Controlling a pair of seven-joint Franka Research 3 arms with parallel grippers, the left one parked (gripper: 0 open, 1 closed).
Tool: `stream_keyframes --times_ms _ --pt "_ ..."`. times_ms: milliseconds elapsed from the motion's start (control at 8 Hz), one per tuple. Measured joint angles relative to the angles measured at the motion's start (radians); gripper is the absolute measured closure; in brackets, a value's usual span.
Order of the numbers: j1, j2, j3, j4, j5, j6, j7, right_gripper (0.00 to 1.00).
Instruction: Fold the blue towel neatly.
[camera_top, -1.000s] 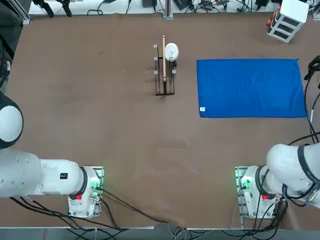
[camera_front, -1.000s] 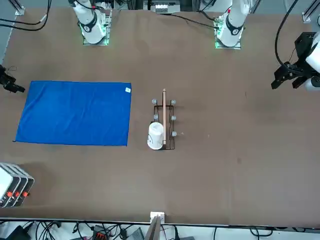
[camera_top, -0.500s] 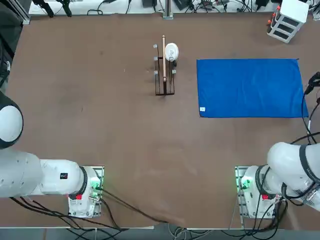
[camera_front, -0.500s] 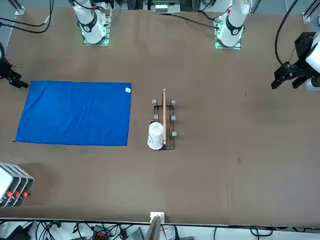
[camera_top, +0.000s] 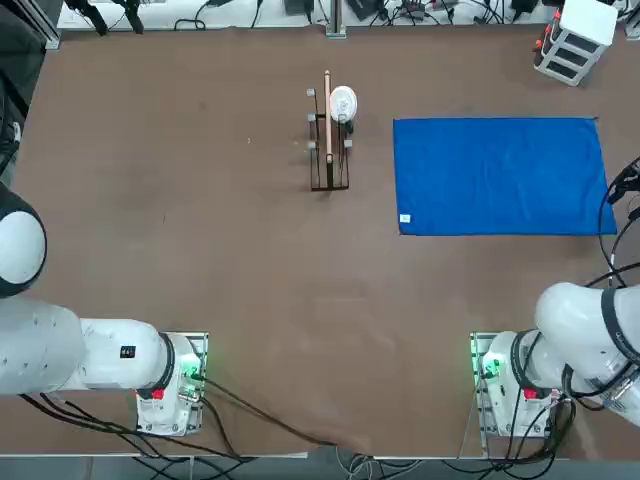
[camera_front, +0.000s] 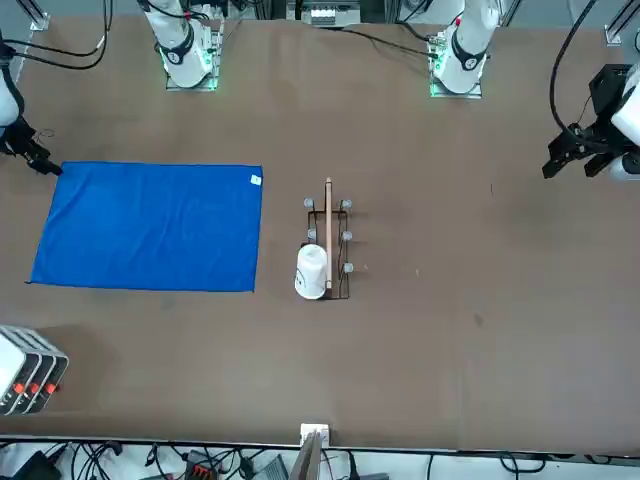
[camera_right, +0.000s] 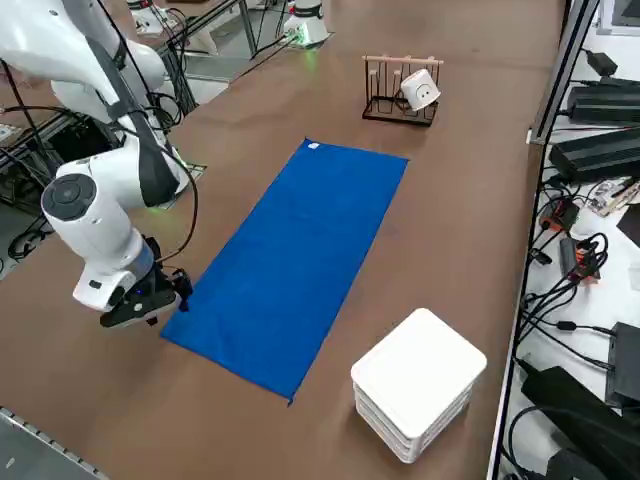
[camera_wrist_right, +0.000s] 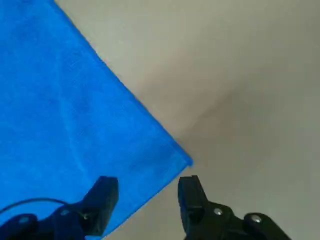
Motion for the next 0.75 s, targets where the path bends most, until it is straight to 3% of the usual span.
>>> stream_keyframes --times_ms 750 --pt "-0.034 0.091 0.000 -0.002 0.000 0.089 -0.004 0.30"
